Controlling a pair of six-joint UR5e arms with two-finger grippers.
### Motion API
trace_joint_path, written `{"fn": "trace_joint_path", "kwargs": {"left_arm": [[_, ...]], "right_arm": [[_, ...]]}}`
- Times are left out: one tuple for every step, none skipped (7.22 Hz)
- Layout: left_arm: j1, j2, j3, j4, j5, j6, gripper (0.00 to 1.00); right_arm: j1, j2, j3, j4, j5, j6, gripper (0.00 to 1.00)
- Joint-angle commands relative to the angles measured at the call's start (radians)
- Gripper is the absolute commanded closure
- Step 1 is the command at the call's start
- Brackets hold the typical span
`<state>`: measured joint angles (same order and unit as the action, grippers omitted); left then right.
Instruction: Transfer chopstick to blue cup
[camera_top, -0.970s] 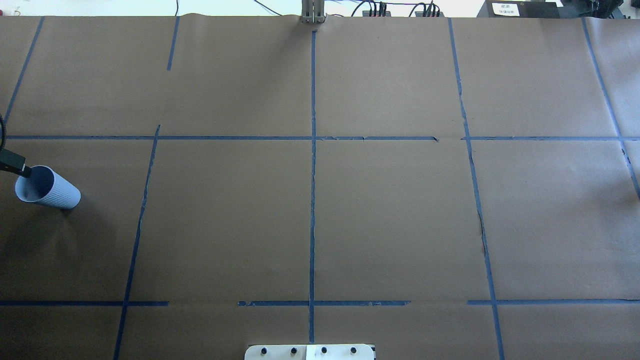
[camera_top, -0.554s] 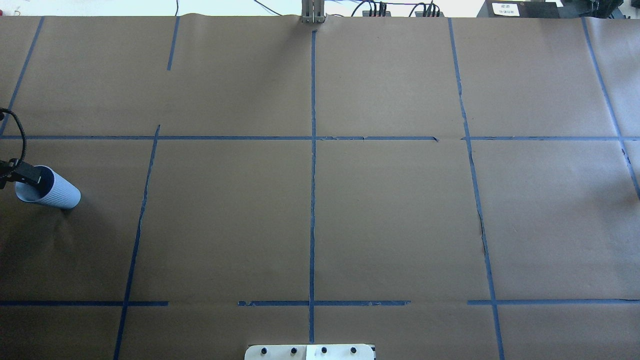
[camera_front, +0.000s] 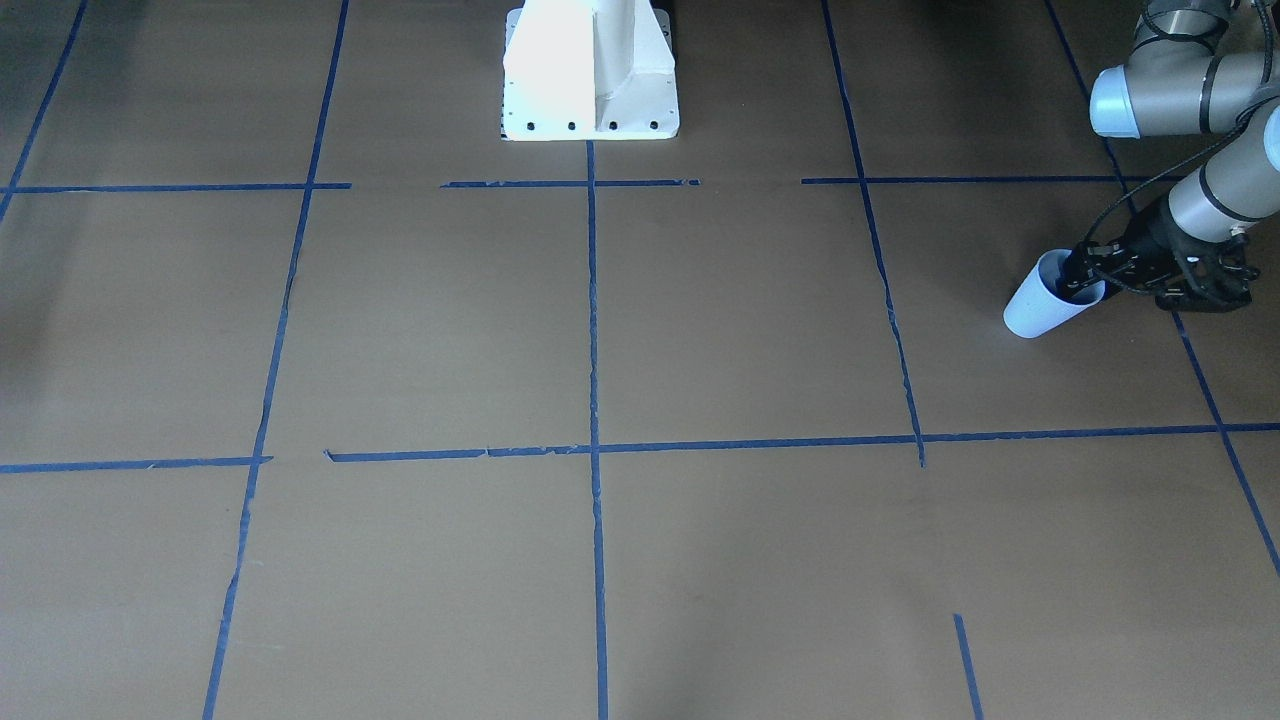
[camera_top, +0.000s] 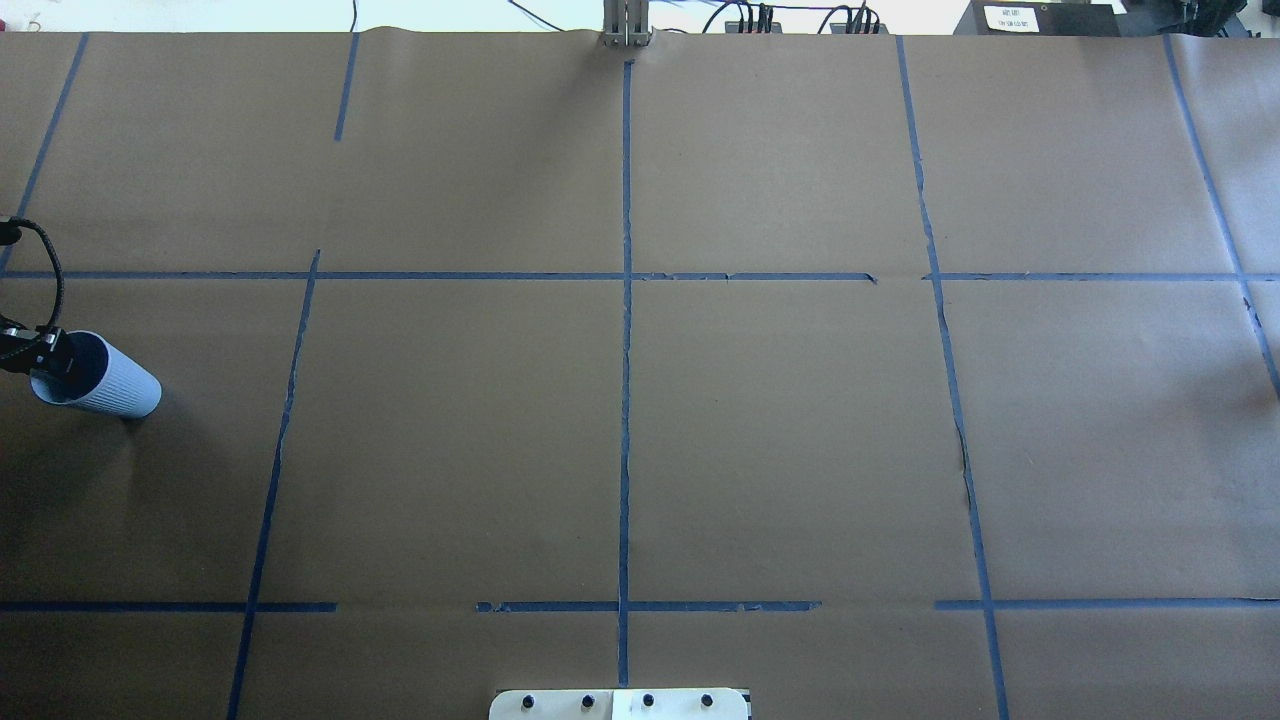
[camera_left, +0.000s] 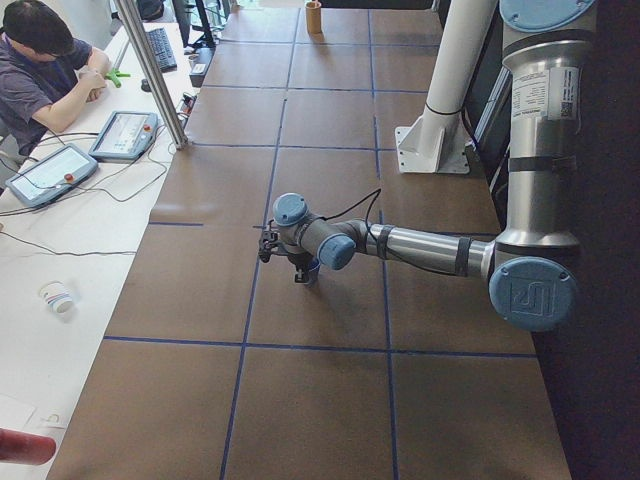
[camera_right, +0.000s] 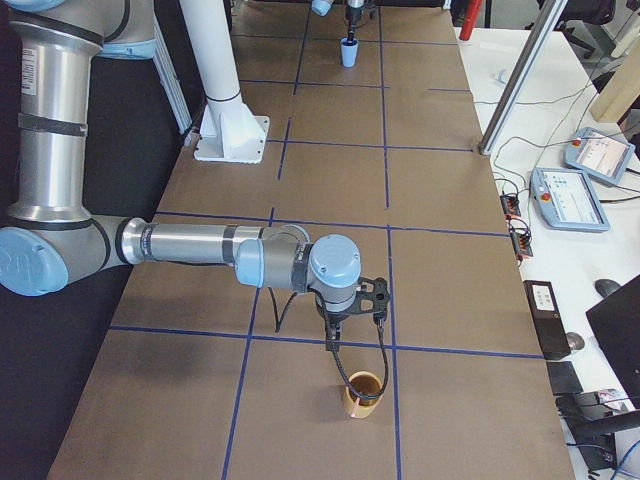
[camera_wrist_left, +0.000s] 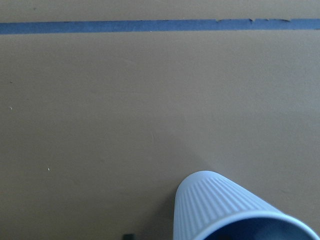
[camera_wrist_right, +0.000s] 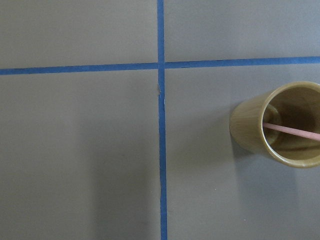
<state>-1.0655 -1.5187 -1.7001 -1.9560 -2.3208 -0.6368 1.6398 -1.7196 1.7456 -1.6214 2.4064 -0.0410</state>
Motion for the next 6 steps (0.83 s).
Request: {"fn": "trace_joint_path", "kwargs": {"left_arm": [[-0.023, 0.012, -0.097, 0.049, -0.073, -0.004, 1.00], [-0.083, -0.007, -0.181, 0.200, -0.089, -0.004, 1.00], [-0.088, -0.081, -0.304, 0.427, -0.088, -0.006, 1.00], [-0.087, -0.210, -0.370, 0.638, -0.086, -0.039, 1.00], [-0.067, -0.368, -0.383, 0.769, -0.085, -0.154, 1.00], [0.029, -0.456, -0.377, 0.779, -0.077, -0.307, 1.00]], "right_arm": [[0.000, 0.001, 0.000, 0.000, 0.000, 0.010, 0.00], [0.000, 0.003, 0.002, 0.000, 0.005, 0.013, 0.00], [0.000, 0.003, 0.003, 0.000, 0.007, 0.013, 0.00], [0.000, 0.005, 0.003, 0.000, 0.005, 0.013, 0.00], [0.000, 0.005, 0.003, 0.000, 0.005, 0.013, 0.00], [0.000, 0.006, 0.003, 0.000, 0.005, 0.013, 0.00]]}}
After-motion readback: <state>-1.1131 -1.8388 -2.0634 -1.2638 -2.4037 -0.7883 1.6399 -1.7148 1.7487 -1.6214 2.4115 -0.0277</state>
